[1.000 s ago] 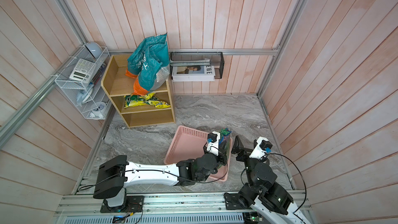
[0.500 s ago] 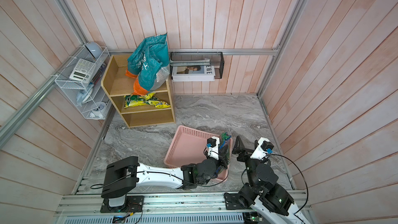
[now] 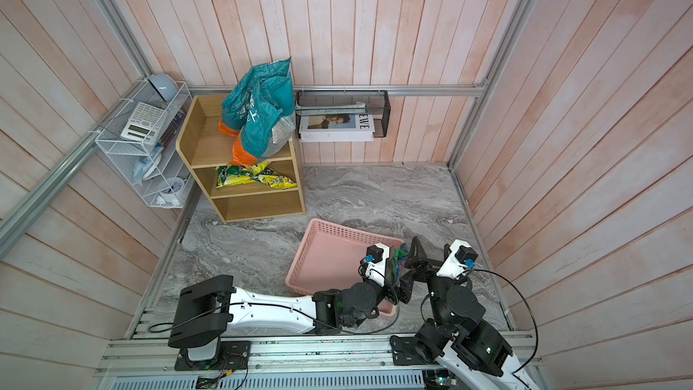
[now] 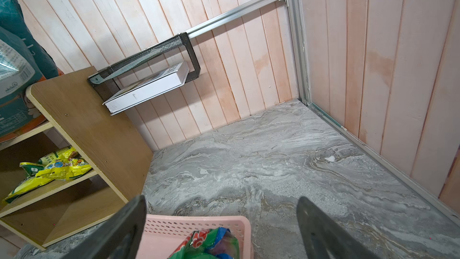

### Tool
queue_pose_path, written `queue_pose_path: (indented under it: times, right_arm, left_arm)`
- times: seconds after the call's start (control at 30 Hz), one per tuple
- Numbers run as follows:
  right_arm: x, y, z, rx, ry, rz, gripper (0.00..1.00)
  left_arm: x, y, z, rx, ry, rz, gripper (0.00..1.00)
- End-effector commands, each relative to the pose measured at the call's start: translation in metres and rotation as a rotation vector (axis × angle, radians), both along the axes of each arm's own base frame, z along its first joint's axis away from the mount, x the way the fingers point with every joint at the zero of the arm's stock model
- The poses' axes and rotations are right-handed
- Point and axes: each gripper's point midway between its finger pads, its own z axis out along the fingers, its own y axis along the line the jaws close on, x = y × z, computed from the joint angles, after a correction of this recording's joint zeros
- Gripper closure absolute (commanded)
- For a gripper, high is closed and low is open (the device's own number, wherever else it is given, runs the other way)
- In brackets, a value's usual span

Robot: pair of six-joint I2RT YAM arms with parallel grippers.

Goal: Take down the fertilizer bag from the shelf
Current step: Place the fertilizer bag in the storage box, then pick up the fertilizer bag from the shelf.

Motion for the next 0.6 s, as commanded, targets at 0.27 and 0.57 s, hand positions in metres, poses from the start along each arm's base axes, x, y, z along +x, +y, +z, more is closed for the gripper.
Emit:
queue_pose_path:
  times: [0.27, 0.57]
  right_arm:
    - [0.003, 0.015, 0.003, -0.018, 0.005, 0.07, 0.02]
    - [0.007, 0.026, 0.002, -0.036, 0.021, 0.104, 0.02]
  left_arm:
    - [0.026, 0.186, 0.17, 0.114, -0.26, 0.536, 0.0]
    - [0.085, 0.376, 0.237, 0.136, -0.242, 0.853, 0.0]
